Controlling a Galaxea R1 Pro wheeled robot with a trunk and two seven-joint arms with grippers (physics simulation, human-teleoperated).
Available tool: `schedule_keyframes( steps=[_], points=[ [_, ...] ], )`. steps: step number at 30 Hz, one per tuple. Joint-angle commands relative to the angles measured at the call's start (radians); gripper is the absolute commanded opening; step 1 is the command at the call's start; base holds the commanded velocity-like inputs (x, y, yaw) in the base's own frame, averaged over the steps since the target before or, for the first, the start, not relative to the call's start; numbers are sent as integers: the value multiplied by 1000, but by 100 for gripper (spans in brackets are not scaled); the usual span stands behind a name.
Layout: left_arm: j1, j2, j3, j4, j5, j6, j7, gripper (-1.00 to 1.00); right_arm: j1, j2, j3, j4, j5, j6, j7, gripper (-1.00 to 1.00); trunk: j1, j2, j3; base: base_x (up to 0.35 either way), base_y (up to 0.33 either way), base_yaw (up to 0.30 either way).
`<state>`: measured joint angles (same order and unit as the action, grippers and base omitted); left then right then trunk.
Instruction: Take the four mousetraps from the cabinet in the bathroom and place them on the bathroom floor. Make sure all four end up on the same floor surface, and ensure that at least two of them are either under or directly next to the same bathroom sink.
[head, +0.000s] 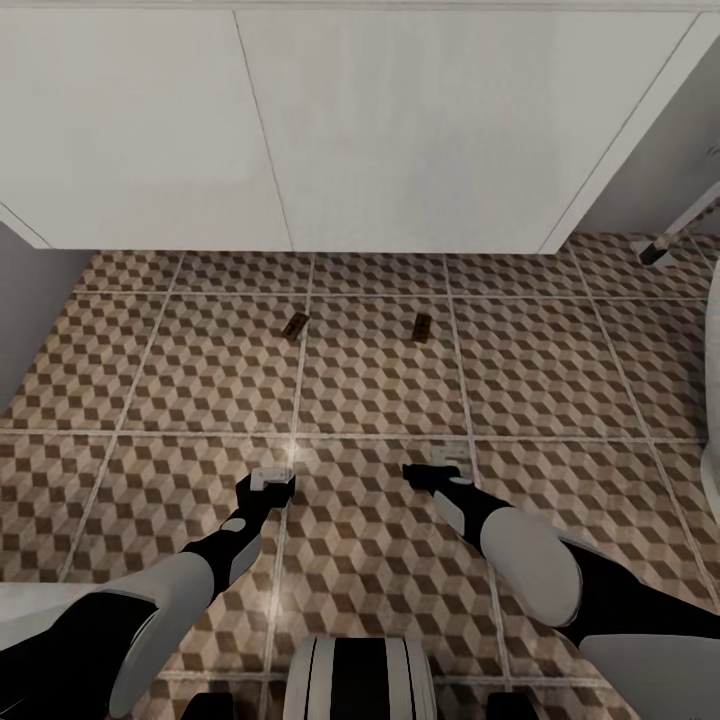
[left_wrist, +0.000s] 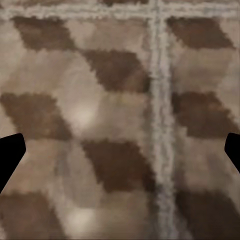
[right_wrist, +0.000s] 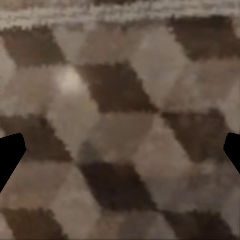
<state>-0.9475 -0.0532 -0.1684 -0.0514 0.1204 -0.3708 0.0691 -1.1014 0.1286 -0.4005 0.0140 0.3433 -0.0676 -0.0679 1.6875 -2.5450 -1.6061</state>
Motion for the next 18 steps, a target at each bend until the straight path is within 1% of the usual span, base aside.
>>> schedule_keyframes(
  steps=[1,9,18],
  points=[
    [-1,0,-9,1,10,-3,3,100,-1,0,-8,2,10,-4,-4,100,0,0,-1,-18,0,0],
    [-1,1,-9,4,10,-3,3,100,-1,3,-8,5,13,-17,-5,100,0,0,-1,-8,0,0],
    [-1,-7,-9,6,11,-1,10,100,-2,3,-8,4,14,-17,-15,100,0,0,-1,-1,0,0]
  ],
)
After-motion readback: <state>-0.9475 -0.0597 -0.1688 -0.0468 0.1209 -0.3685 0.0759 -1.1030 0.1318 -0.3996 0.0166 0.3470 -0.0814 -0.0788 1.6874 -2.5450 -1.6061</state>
